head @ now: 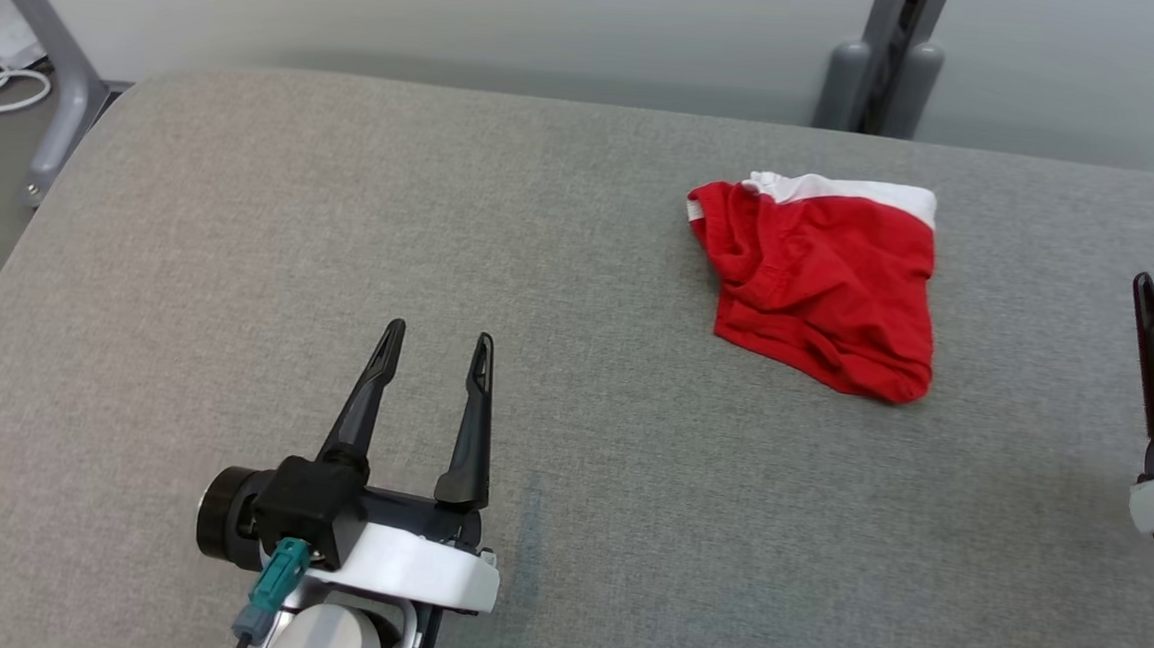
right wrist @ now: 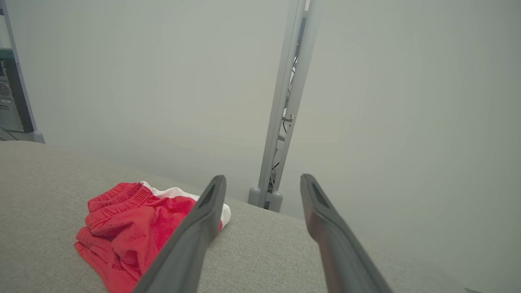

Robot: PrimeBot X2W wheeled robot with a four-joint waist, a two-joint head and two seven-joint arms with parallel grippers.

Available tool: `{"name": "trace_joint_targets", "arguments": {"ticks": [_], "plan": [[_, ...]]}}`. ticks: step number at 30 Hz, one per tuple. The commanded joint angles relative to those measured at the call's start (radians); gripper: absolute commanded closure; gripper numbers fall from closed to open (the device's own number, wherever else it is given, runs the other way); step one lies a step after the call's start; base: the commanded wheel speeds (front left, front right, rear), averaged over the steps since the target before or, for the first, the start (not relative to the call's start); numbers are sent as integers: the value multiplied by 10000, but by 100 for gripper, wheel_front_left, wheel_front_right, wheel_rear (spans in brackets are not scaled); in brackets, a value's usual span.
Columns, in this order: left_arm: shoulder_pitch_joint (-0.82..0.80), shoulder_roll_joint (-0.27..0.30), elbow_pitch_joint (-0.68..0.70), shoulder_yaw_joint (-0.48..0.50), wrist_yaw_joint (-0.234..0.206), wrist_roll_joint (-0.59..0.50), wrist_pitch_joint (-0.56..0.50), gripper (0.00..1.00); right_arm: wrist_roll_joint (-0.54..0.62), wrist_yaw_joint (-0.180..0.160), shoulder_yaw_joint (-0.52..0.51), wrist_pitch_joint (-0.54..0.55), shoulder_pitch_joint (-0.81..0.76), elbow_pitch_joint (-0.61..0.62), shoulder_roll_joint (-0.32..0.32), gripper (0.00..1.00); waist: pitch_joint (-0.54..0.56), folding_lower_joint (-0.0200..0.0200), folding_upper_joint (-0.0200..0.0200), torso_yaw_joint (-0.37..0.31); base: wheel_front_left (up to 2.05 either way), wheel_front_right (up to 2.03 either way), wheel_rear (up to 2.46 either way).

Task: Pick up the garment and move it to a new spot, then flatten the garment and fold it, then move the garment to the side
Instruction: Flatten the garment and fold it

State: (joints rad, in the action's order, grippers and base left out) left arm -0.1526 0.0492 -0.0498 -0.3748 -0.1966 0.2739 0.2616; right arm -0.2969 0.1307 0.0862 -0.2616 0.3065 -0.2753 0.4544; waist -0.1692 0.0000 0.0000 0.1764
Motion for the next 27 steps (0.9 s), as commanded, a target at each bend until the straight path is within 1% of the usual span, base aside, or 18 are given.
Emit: {"name": "trace_joint_targets", "arguments": {"ticks": [1, 6, 13, 14, 16, 17, 23, 27], "plan": [[-145, 37, 19, -44, -66, 53, 35, 0, -116, 1, 147, -45, 212, -33, 178, 100, -184, 0, 0, 191, 0, 0, 0], [-300, 40, 88, -388, -209, 152, 35, 0, -636, 1, 1300, -45, 841, -278, 855, 100, -622, 0, 0, 649, 0, 0, 0], [-607, 43, 233, -958, -471, 299, 35, 0, -1781, 1, 3651, 40, 2135, -1394, 1770, 100, -1219, 0, 0, 1466, 0, 0, 0], [-607, 43, 233, -958, -471, 299, 35, 0, -1781, 1, 3651, 40, 2135, -1394, 1770, 100, -1219, 0, 0, 1466, 0, 0, 0], [-681, 34, 313, -1149, -626, 360, 35, 0, -2372, -1, 4555, 105, 2653, -1886, 2045, 100, -1424, 0, 0, 1816, 0, 0, 0], [-681, 34, 313, -1149, -626, 360, 35, 0, -2372, -1, 4555, 105, 2653, -1886, 2045, 100, -1424, 0, 0, 1816, 0, 0, 0], [-689, 32, 462, -1401, -822, 464, 35, 0, -3114, -1, 5761, 33, 3459, -2742, 2312, 100, -1750, 0, 0, 2401, 0, 0, 0], [-634, 35, 510, -1484, -910, 526, 35, 0, -3364, -1, 6797, 11, 3715, -3051, 2286, 100, -1803, 0, 0, 2608, 0, 0, 0]]}}
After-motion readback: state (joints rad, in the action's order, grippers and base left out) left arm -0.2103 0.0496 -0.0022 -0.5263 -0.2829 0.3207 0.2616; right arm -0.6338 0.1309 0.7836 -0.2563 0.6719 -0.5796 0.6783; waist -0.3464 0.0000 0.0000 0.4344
